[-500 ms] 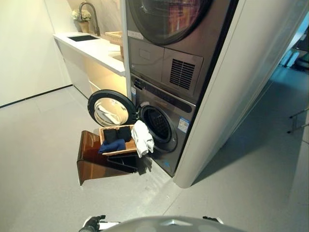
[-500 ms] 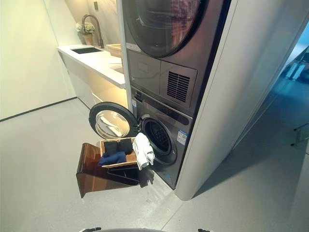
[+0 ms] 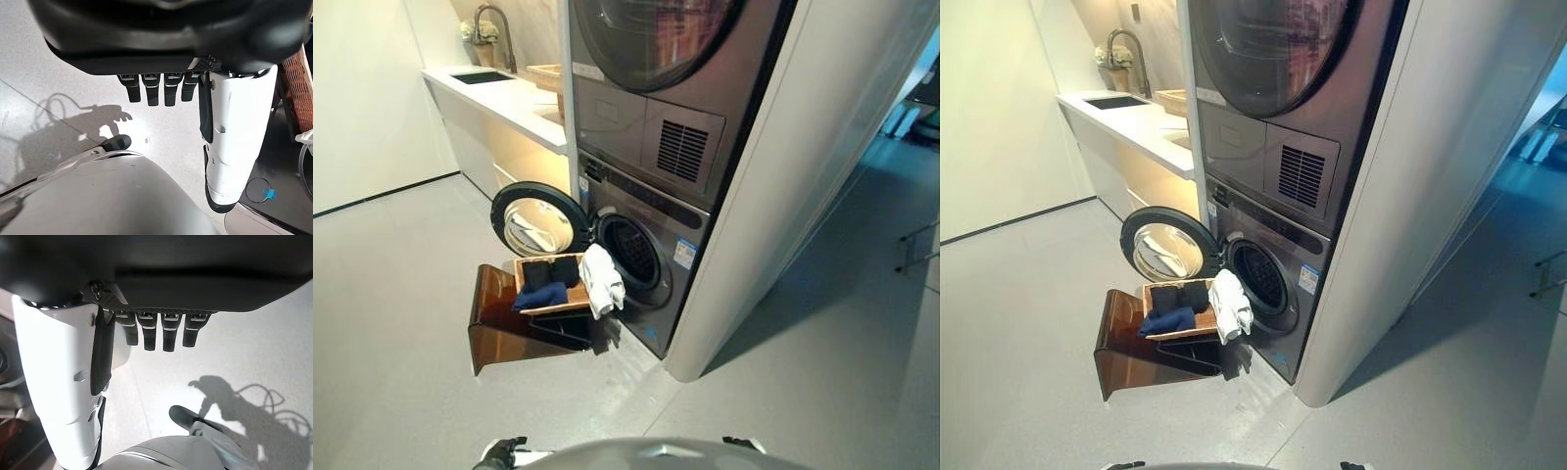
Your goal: Pick up the clothes and place them into the washing machine
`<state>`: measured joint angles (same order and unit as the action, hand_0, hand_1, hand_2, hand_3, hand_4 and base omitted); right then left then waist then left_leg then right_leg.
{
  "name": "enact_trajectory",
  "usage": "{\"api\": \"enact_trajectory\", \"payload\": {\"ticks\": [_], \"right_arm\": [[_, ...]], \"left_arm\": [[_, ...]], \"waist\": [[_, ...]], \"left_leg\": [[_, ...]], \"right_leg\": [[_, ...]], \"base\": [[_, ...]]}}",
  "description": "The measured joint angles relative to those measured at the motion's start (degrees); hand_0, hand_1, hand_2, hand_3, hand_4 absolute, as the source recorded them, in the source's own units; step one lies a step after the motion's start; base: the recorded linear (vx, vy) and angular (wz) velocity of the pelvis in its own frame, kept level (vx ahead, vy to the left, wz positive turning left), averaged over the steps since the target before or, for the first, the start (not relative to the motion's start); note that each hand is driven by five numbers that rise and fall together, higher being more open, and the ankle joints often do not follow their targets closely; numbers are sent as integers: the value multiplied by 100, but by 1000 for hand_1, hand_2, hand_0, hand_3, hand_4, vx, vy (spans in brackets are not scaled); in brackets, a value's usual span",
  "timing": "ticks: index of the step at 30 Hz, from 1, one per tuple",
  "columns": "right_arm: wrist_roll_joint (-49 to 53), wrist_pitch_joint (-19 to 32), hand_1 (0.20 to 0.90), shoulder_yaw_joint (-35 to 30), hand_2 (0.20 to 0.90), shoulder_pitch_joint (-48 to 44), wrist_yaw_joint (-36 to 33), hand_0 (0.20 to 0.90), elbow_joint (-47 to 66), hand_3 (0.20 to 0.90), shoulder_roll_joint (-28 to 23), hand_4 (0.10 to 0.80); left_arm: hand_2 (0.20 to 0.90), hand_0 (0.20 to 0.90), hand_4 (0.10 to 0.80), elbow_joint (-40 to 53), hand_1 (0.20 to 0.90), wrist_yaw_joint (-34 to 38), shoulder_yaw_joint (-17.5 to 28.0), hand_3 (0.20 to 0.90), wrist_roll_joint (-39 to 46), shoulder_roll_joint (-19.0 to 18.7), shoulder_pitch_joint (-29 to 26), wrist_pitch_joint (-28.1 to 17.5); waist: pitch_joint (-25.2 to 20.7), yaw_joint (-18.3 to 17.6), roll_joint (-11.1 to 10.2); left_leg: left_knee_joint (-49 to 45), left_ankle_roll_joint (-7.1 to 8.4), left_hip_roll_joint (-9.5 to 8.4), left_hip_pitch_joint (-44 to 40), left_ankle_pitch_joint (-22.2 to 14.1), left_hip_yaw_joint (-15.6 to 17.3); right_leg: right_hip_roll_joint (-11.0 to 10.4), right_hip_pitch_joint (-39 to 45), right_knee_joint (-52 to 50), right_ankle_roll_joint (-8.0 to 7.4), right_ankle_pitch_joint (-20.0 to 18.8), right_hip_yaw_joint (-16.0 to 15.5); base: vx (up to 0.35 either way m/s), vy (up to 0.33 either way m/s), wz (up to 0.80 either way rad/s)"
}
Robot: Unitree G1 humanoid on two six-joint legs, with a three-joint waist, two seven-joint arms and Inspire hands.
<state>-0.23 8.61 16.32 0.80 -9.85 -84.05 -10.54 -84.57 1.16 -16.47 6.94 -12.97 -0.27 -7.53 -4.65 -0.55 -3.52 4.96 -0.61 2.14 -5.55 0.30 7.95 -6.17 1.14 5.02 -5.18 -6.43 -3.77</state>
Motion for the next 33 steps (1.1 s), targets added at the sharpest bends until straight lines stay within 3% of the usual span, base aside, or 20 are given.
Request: {"api": "enact_trajectory", "payload": {"ticks": [16, 26, 27, 28, 29, 31, 33], "right_arm": [[-488, -235, 900, -4, 900, -258, 120, 900, -182, 900, -1, 800], [-471, -224, 900, -3, 900, -405, 133, 900, -157, 900, -17, 800], [-444, -223, 900, -5, 900, -441, 136, 900, -124, 900, -11, 800], [-374, -197, 900, -2, 900, -499, 134, 900, -98, 900, 25, 800], [-363, -195, 900, -6, 900, -496, 139, 900, -62, 900, 32, 800], [-273, -111, 900, -1, 900, -653, 130, 900, -30, 900, 49, 800], [-275, -122, 900, 15, 900, -763, 120, 900, -63, 900, -43, 800]], "left_arm": [[900, 900, 800, -32, 900, -79, 8, 900, -159, -20, 1, 114], [900, 900, 800, -31, 900, -88, 2, 900, -161, -29, -53, 121], [900, 900, 800, -32, 900, -83, 3, 900, -160, -23, -100, 123], [900, 900, 800, -33, 900, -62, 3, 900, -161, -69, -180, 119], [900, 900, 800, -34, 900, -45, 4, 900, -161, -38, -221, 122], [900, 900, 800, -28, 900, 23, -18, 900, -159, -138, -600, 113], [900, 900, 800, -11, 900, 26, -22, 900, -138, -170, -943, 86]], "waist": [[11, 17, 31], [190, -4, 87], [292, -1, 84], [454, 19, 54], [508, 16, 42], [883, 139, -99], [1182, 226, -229]], "left_leg": [[-1, 23, 23, 83, 23, -211], [-3, 75, 121, 195, 46, -170], [-90, 127, 198, 212, 20, -130], [-349, 225, 311, 346, -85, -153], [-462, 298, 378, 407, -109, -165], [-1427, 511, 511, 927, -214, -367], [-2096, 764, 414, 1459, -98, -660]], "right_leg": [[12, 26, -2, 48, 34, -185], [127, -158, -78, 96, 66, -107], [246, -191, -169, 156, 107, -72], [342, -290, -438, 313, 262, 37], [432, -368, -590, 343, 331, 3], [572, -552, -972, 531, 681, 7], [504, -577, -946, 635, 717, -25]], "base": [[15, -18, 6], [11, -111, -4], [-3, -324, -3], [-21, -241, -1], [-37, -212, 12], [-7, -94, 38], [100, 29, 44]]}}
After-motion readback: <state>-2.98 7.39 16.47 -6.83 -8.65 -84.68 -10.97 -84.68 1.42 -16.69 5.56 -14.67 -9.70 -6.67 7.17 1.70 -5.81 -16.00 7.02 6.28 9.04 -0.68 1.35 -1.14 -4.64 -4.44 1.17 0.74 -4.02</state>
